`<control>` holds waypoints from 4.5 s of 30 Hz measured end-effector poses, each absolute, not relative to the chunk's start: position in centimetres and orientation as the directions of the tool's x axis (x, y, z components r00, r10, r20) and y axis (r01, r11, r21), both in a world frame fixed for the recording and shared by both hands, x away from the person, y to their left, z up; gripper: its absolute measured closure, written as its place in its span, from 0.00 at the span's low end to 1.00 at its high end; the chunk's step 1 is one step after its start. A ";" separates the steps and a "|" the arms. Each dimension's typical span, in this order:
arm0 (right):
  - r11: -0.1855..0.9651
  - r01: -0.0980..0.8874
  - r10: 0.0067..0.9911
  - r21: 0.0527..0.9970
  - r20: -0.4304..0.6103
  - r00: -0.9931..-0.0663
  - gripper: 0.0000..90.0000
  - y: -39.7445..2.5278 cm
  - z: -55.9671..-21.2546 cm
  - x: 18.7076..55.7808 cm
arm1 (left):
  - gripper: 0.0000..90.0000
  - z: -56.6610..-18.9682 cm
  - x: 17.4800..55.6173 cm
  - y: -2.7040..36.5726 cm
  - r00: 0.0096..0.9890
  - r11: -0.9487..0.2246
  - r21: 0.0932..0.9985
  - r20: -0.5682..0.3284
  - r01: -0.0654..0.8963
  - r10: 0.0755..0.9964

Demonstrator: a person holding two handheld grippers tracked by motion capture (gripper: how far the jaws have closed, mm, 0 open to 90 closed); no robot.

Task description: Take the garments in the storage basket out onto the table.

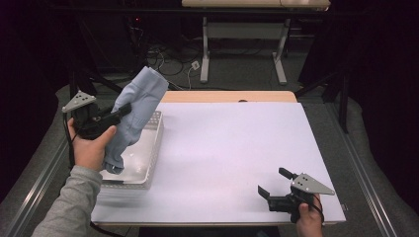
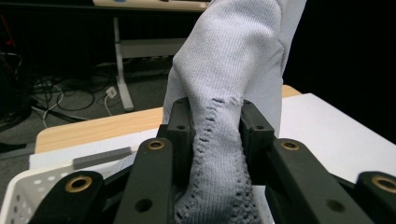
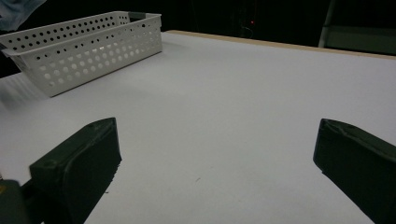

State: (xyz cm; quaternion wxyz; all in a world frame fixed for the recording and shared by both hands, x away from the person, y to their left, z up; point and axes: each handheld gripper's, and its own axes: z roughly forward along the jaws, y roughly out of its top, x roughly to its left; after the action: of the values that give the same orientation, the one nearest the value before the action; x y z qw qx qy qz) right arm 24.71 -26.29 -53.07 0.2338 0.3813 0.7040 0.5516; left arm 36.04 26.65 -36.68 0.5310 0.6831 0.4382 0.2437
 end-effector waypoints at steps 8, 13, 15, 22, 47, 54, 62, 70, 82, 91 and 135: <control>0.098 0.278 0.794 0.955 0.093 -0.601 0.00 -26.3 -53.1 24.7 | 0.78 -36.0 35.0 25.2 0.523 -0.031 0.948 -0.147 0.316 0.839; 0.094 0.276 0.794 0.957 0.095 -0.600 0.00 -26.4 -53.0 24.6 | 0.78 -35.6 34.5 24.2 0.543 -0.031 0.953 -0.146 0.303 0.827; 0.097 0.273 0.794 0.957 0.091 -0.602 0.01 -26.5 -53.0 24.6 | 0.78 -35.5 34.2 23.8 0.550 -0.030 0.955 -0.144 0.295 0.823; 0.091 0.274 0.794 0.958 0.096 -0.600 0.00 -26.6 -53.0 24.6 | 0.78 -35.4 33.6 22.5 0.574 -0.031 0.957 -0.148 0.289 0.805; 0.087 0.271 0.788 0.959 0.100 -0.608 0.00 -26.4 -52.9 24.7 | 0.78 -36.9 32.3 18.5 0.631 -0.035 0.958 -0.159 0.284 0.759; 0.087 0.273 0.789 0.958 0.102 -0.606 0.01 -26.4 -52.9 24.6 | 0.78 -37.6 32.2 17.4 0.641 -0.043 0.955 -0.163 0.294 0.750; 0.092 0.271 0.787 0.958 0.097 -0.609 0.00 -26.4 -52.9 24.6 | 0.78 -38.3 32.0 16.1 0.649 -0.047 0.952 -0.168 0.301 0.742; 0.094 0.267 0.786 0.959 0.093 -0.612 0.00 -26.4 -52.8 24.6 | 0.78 -39.3 31.8 15.0 0.652 -0.054 0.951 -0.167 0.305 0.740; 0.086 0.263 0.786 0.961 0.097 -0.611 0.00 -26.4 -52.9 24.6 | 0.78 -41.6 31.7 13.8 0.654 -0.065 0.937 -0.188 0.342 0.733; 0.093 0.264 0.786 0.960 0.093 -0.612 0.00 -26.4 -52.8 24.6 | 0.78 -43.6 32.3 13.2 0.637 -0.067 0.924 -0.206 0.377 0.743; 0.090 0.267 0.786 0.960 0.096 -0.610 0.01 -26.5 -52.9 24.6 | 0.77 -50.8 36.1 8.9 0.596 -0.197 0.821 -0.202 0.536 0.778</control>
State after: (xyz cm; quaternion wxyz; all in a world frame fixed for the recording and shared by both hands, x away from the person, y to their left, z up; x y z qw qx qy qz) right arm 24.62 -26.51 -52.86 0.2317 0.3757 0.7008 0.5604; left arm 36.12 8.90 -50.80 0.4649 0.7626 0.4305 0.1300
